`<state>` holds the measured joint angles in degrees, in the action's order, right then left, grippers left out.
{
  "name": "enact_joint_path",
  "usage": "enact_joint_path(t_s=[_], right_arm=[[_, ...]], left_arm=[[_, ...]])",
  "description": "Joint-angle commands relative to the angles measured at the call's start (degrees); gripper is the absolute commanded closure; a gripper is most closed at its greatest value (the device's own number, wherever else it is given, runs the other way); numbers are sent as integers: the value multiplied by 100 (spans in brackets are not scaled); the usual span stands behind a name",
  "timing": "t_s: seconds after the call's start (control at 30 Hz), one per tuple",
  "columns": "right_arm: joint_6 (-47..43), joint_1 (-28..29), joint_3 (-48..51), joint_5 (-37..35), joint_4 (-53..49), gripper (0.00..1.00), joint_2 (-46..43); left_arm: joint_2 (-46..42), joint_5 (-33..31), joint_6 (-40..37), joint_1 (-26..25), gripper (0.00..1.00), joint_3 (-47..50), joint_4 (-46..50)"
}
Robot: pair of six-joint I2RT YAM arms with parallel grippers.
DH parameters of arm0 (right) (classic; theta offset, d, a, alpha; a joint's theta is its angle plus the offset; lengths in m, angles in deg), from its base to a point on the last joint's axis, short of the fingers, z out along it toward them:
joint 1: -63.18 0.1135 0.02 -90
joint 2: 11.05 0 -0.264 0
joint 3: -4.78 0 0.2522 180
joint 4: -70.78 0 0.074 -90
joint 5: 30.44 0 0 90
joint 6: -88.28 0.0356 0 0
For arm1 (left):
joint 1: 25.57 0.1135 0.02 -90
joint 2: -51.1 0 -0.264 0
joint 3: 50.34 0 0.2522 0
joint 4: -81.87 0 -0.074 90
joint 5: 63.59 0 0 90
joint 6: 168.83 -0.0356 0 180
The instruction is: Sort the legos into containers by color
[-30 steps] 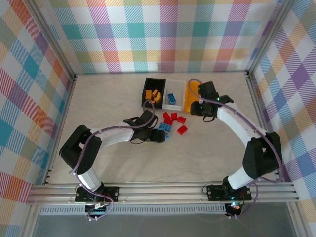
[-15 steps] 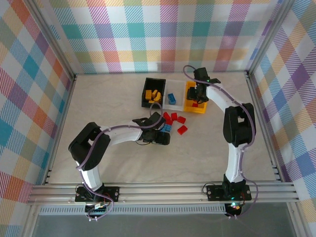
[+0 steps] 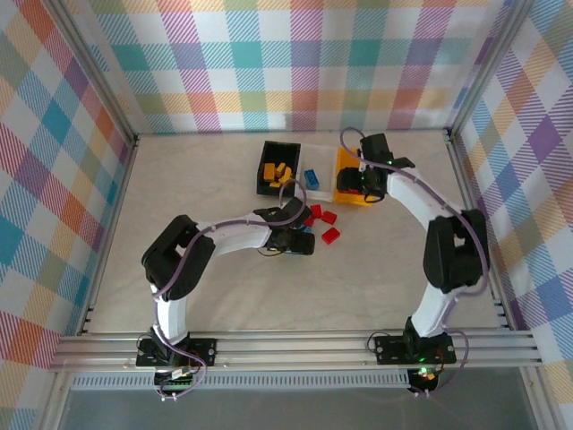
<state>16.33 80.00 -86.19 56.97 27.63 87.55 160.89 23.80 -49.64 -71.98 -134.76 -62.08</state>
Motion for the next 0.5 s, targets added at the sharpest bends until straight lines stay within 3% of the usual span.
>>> enact_joint_path(t_s=[0.0,0.1,0.27,0.47], right_arm=[[240,98,517,303,275,20,-530],[290,119,892,399,267,20,-931],[380,150,1371,521,217,20,-1455],[450,253,1820,540,188,20,-1825]], left_arm=[[330,-30,14,-124,26,-126,56],[395,4,-25,-139,41,-156,98],[262,91,-19,-192,49,65,90],[-159,43,-1,-337,69,373,213]])
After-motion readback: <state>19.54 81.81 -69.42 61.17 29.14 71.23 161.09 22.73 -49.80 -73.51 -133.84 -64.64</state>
